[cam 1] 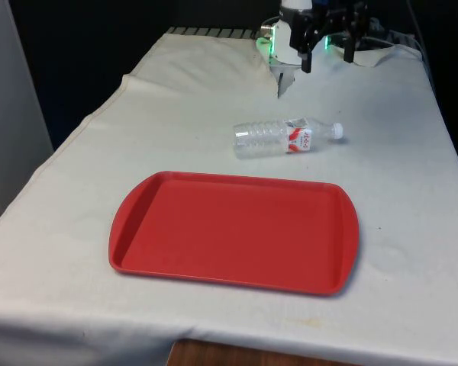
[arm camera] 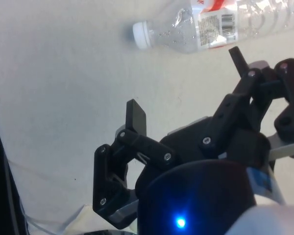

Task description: Place the bottle upright on the tray.

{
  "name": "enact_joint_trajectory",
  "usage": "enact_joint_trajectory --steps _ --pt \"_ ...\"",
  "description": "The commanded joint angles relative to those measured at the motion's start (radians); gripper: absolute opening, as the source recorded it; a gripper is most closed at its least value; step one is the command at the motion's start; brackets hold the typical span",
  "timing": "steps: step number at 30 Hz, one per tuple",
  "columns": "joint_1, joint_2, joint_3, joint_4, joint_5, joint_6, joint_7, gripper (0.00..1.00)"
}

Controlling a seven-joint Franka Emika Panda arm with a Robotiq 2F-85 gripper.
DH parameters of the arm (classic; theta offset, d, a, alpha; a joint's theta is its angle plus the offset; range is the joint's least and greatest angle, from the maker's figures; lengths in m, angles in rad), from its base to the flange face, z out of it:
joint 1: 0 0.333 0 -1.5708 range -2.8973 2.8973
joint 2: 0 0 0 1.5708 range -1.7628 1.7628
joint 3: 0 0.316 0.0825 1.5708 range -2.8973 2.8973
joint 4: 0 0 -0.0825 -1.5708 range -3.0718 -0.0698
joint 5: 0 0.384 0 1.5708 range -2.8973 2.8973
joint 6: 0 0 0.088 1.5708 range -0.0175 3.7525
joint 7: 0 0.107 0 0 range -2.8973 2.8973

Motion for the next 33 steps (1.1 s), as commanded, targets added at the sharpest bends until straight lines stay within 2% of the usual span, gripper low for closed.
enact_joint_trajectory --steps 1,5,8,20,33 --pt "0.001 0.003 0.001 -0.006 -0.002 0.018 -0.004 1.00" --pt "0.000 0.009 0.000 -0.005 0.000 0.011 -0.015 1.00" --pt "0.001 0.018 0.001 -0.012 -0.003 0.034 -0.028 1.00" --pt "0.002 0.046 0.002 -0.015 -0.008 0.052 -0.074 1.00" --pt "-0.001 0.050 0.000 -0.014 -0.013 0.045 -0.134 1.00"
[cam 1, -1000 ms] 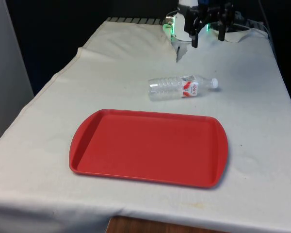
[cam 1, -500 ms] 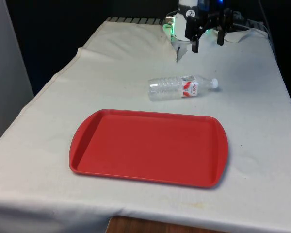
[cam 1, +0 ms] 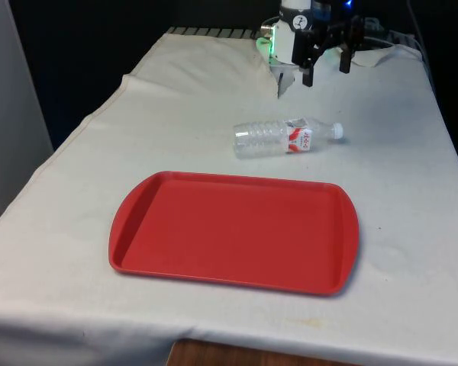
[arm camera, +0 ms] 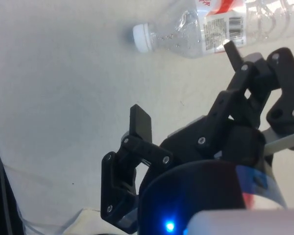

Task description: Place the bottle upright on the tray.

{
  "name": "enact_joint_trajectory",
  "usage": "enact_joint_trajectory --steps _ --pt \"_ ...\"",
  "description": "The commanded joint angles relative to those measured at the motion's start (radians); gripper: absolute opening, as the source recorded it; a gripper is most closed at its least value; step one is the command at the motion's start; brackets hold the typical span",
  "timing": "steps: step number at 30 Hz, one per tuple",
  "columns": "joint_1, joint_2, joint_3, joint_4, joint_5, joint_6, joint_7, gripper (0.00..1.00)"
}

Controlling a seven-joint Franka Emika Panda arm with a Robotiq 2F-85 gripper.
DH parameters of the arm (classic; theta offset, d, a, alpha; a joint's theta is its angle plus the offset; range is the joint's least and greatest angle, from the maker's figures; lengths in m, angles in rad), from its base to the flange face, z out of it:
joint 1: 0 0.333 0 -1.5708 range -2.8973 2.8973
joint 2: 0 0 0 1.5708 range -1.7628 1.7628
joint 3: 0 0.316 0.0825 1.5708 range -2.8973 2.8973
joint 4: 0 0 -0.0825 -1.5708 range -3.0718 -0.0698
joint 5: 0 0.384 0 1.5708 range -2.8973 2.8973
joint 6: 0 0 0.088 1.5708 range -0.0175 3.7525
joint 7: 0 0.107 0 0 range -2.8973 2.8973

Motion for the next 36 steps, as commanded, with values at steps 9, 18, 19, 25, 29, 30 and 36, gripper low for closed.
enact_joint_trajectory --steps 9,18,19,25,29,30,36 --pt "-0.005 0.000 -0.003 -0.001 -0.001 0.000 -0.054 1.00" --pt "-0.008 0.006 -0.006 -0.005 -0.010 0.010 -0.120 1.00" --pt "-0.008 0.007 -0.007 -0.005 -0.010 0.010 -0.127 1.00" --pt "-0.008 0.010 -0.011 -0.002 -0.001 0.000 -0.171 1.00" --pt "-0.011 0.016 -0.018 -0.006 -0.011 0.011 -0.212 1.00" --pt "-0.011 0.017 -0.019 -0.006 -0.011 0.011 -0.220 1.00" --pt "-0.010 0.021 -0.028 -0.007 -0.009 0.012 -0.272 1.00"
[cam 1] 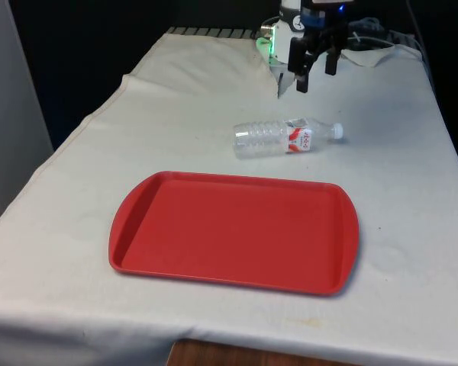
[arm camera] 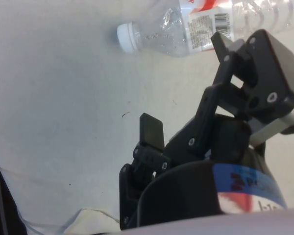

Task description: Place the bottle upright on the tray.

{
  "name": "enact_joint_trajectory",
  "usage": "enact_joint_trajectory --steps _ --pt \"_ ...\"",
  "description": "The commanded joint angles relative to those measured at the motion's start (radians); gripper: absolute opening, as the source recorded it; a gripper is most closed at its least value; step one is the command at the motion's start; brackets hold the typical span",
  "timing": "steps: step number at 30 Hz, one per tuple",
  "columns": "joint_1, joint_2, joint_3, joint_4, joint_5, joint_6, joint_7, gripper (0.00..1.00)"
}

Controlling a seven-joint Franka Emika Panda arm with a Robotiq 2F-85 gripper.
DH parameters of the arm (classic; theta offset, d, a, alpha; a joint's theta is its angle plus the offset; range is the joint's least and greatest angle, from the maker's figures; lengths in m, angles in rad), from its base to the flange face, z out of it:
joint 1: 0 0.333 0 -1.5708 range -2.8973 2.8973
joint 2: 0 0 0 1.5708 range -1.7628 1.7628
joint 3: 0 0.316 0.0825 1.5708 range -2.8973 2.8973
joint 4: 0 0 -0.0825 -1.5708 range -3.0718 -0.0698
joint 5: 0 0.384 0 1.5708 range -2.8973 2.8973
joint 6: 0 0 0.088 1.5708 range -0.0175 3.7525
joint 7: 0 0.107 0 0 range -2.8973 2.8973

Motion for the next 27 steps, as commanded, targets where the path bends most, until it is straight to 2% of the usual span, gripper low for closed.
enact_joint_trajectory --steps 1,4,11,12,13,18,20,26,27 --pt "-0.001 0.002 -0.001 -0.004 -0.008 0.012 -0.008 1.00" --pt "-0.001 0.002 -0.002 0.000 0.000 0.000 -0.025 1.00" --pt "-0.002 0.012 -0.012 -0.004 -0.007 0.014 -0.095 1.00" --pt "-0.001 0.010 -0.012 -0.001 0.000 0.000 -0.090 1.00" --pt "-0.002 0.015 -0.013 -0.004 -0.008 0.014 -0.113 1.00" --pt "-0.002 0.021 -0.016 -0.003 -0.010 0.014 -0.161 1.00" --pt "-0.001 0.020 -0.016 -0.001 0.000 0.000 -0.167 1.00" --pt "-0.001 0.029 -0.016 -0.002 -0.014 0.011 -0.217 1.00" --pt "-0.001 0.026 -0.016 -0.001 -0.001 0.000 -0.220 1.00"
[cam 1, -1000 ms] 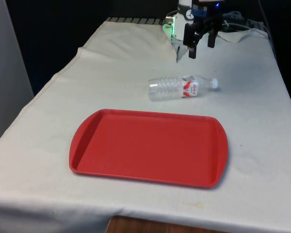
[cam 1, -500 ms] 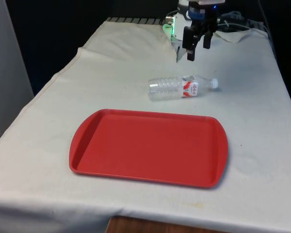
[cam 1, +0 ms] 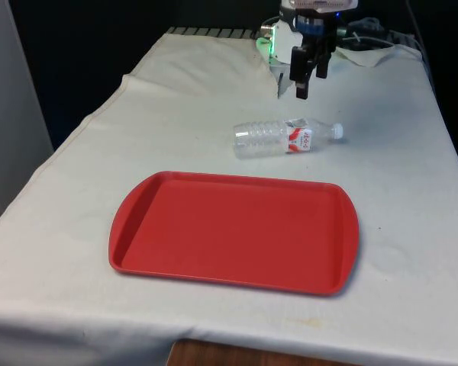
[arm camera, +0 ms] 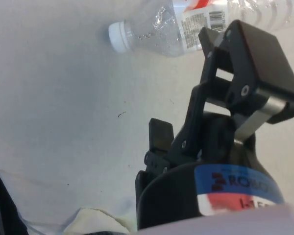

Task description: Place the bottle upright on the tray.

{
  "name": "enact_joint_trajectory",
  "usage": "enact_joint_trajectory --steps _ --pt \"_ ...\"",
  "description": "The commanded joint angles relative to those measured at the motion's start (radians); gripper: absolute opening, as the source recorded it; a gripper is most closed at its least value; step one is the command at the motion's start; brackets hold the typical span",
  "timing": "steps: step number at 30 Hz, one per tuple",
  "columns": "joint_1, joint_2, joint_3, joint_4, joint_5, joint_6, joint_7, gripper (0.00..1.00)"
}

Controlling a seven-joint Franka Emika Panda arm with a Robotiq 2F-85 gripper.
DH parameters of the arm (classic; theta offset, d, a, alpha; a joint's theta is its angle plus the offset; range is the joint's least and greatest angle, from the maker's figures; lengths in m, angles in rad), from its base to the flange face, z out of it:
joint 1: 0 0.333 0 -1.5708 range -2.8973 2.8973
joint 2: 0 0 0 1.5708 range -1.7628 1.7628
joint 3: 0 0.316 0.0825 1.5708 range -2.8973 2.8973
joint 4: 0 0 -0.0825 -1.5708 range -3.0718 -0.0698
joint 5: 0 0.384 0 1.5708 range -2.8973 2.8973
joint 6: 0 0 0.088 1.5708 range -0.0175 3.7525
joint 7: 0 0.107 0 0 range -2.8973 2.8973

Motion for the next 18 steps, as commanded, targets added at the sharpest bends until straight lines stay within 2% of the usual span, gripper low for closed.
enact_joint_trajectory --steps 1,8,9,10,16,17,18 --pt "0.000 0.003 0.000 -0.001 -0.014 0.011 -0.004 1.00" --pt "0.000 0.009 0.000 -0.001 -0.021 0.009 -0.061 1.00" --pt "0.000 0.007 0.000 0.000 -0.006 0.000 -0.068 1.00" --pt "0.000 0.009 0.000 -0.001 -0.022 0.009 -0.068 1.00" --pt "0.000 0.014 0.000 -0.001 -0.026 0.009 -0.122 1.00" --pt "0.000 0.012 0.000 0.000 -0.008 0.000 -0.124 1.00" --pt "0.000 0.015 0.000 -0.001 -0.026 0.009 -0.130 1.00"
